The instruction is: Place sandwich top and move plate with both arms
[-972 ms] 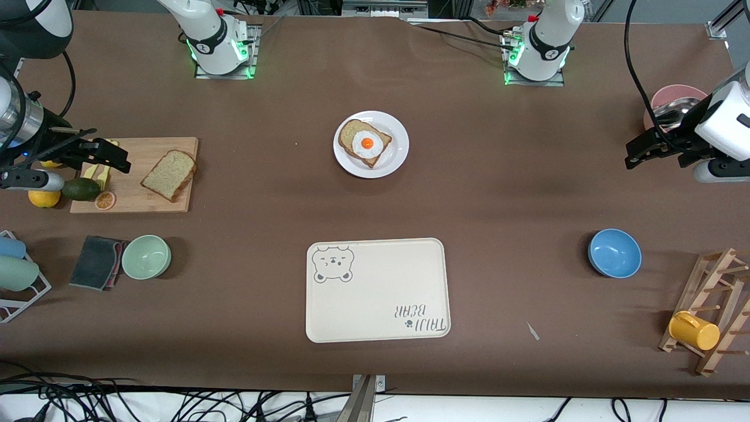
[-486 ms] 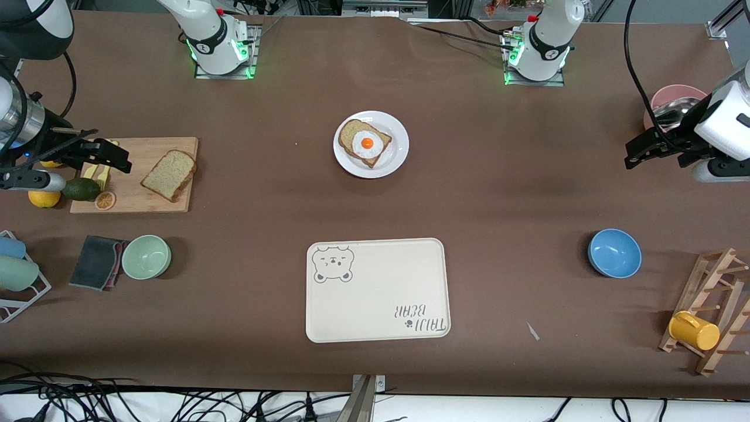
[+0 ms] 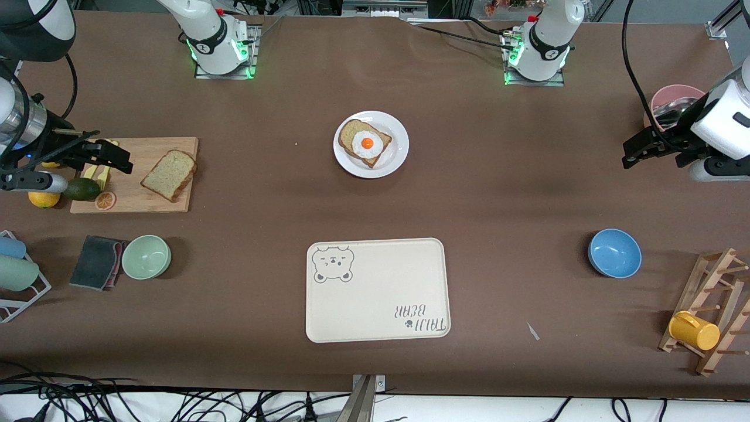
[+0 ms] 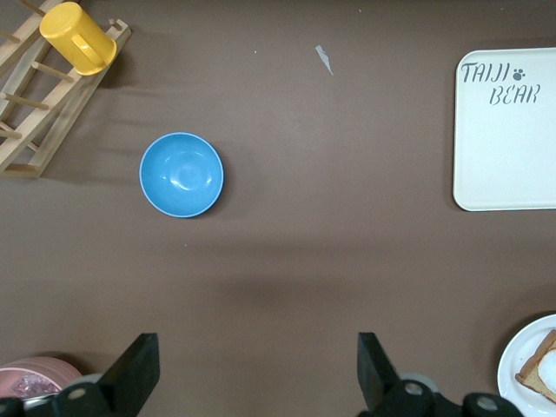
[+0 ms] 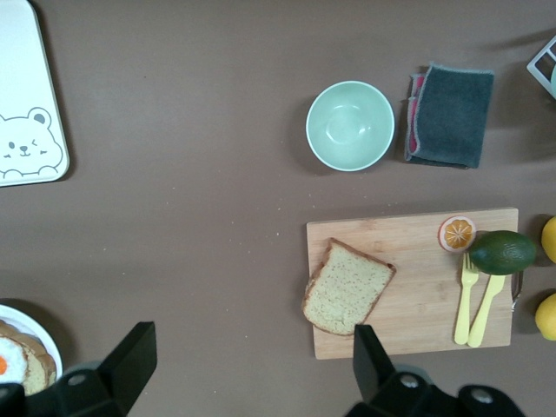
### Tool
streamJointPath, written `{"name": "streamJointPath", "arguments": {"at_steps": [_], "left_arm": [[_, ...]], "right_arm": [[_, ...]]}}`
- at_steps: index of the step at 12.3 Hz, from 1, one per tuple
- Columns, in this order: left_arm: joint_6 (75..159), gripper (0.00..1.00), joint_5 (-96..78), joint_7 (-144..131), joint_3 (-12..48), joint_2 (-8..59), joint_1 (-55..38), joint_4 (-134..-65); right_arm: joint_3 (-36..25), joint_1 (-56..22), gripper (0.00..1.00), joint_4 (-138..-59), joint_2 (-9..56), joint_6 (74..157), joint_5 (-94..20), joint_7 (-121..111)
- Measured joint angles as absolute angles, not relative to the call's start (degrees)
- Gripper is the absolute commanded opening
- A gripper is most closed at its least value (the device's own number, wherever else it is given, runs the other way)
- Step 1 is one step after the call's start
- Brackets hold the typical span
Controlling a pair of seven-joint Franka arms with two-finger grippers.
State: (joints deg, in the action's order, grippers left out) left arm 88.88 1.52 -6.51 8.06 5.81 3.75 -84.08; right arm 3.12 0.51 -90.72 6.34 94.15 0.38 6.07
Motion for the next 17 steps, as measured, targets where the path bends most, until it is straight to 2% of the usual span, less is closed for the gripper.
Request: {"name": "streamJointPath", "arguments": {"at_steps": [17], "left_arm": [[88.88, 1.00, 1.52, -6.51, 8.21, 5.81, 3.75, -84.06]], "right_arm": [[3.09, 0.43, 1.00, -91.12, 7.37, 93.74, 0.50, 6.00]]}}
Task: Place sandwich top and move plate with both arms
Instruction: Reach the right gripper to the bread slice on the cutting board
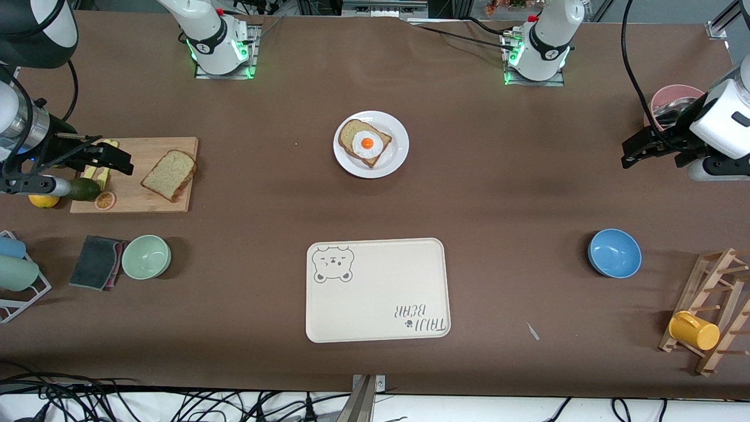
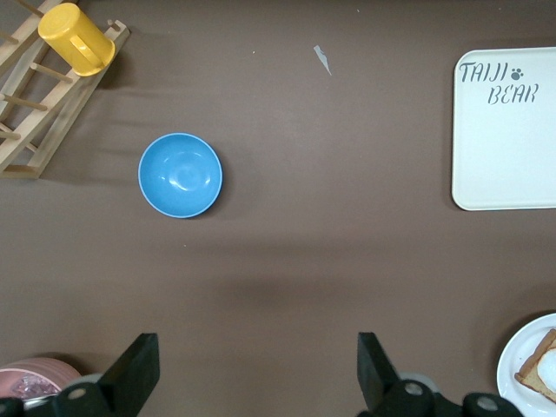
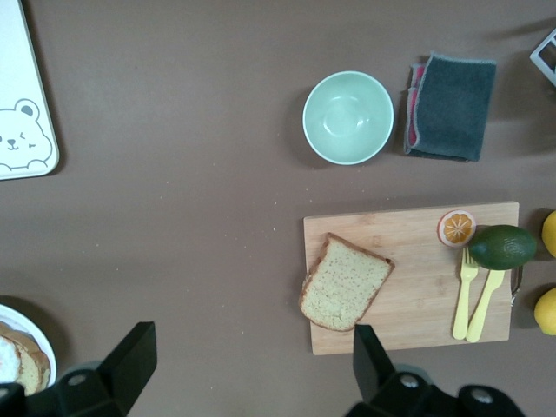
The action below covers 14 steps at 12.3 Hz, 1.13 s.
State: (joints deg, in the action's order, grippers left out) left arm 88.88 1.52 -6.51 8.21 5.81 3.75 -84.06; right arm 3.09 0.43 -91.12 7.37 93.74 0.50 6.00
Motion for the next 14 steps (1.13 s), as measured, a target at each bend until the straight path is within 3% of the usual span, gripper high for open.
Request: {"name": "streamJointPath", "arguments": {"at_steps": [10, 14], "left_arm": [[88.88, 1.00, 1.52, -6.51, 8.25, 5.80, 3.75, -84.00], [88.88, 1.00, 1.52, -6.51, 8.27, 5.79, 3.75, -83.97]], "right_arm": [[3.74, -3.33, 0.99, -100.02, 11.09, 100.72, 6.81, 8.22], [4.52, -7.45, 0.99, -109.45, 11.13, 107.39, 13.54, 16.19]]}}
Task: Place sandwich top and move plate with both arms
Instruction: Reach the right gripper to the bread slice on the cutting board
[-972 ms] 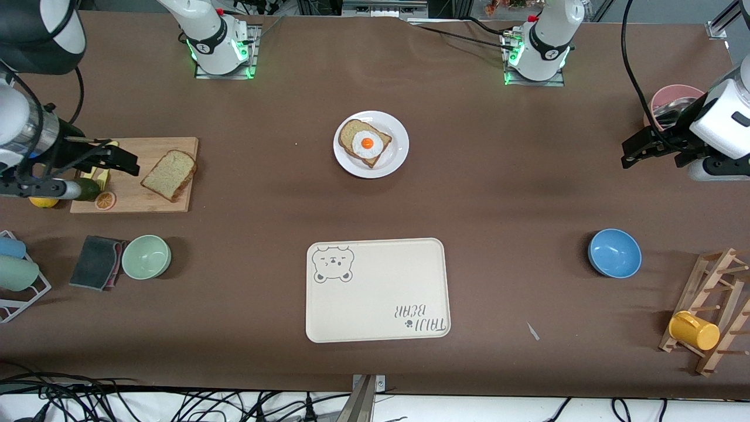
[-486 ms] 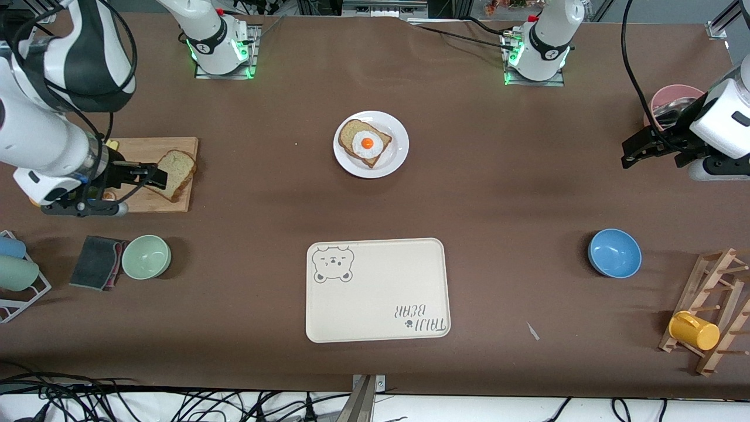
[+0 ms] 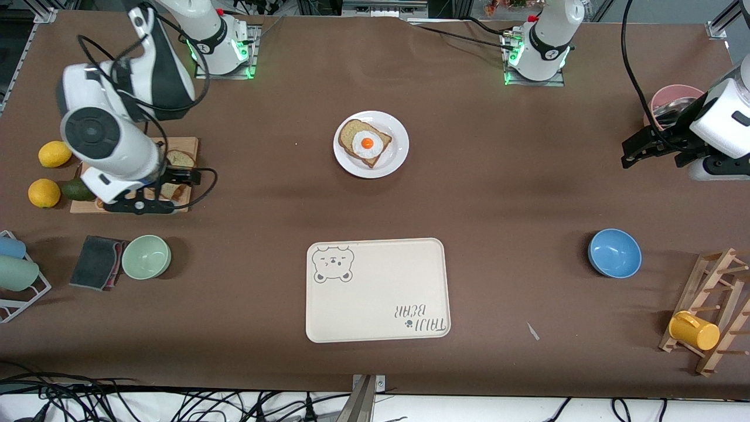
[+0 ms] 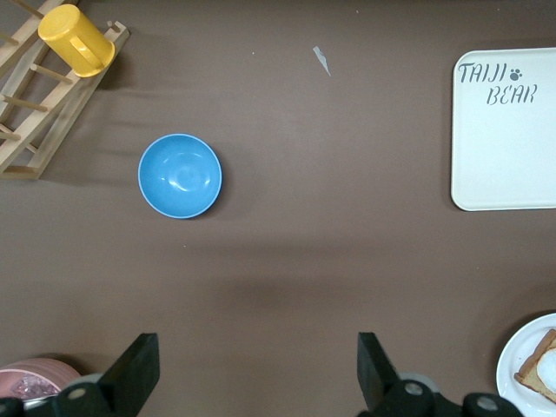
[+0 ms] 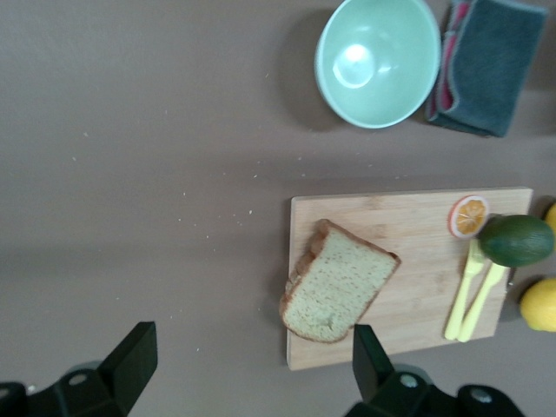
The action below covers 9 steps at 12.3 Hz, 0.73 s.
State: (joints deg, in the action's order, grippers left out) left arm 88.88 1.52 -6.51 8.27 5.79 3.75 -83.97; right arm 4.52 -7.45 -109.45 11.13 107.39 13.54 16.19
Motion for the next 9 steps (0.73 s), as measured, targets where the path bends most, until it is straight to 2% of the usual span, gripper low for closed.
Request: {"name": "streamJointPath", "arguments": {"at_steps": [3, 7, 9], "left_arm": [[88.88, 1.00, 1.52, -6.51, 8.27, 5.79, 3.74, -83.96], [88.88, 1.00, 1.52, -6.51, 8.29, 5.79, 3.74, -83.93], [88.88, 1.00, 1.52, -6.51, 8.43, 5.77, 3.74, -83.90]], "right_arm": [[4.08, -7.32, 0.99, -117.34, 11.75, 114.20, 14.16, 21.58], [4.43, -10.34, 0.99, -120.34, 16.15, 114.30, 19.51, 31.34], [4.44, -11.22, 0.93, -120.51, 19.46, 113.68, 21.89, 36.51]]}}
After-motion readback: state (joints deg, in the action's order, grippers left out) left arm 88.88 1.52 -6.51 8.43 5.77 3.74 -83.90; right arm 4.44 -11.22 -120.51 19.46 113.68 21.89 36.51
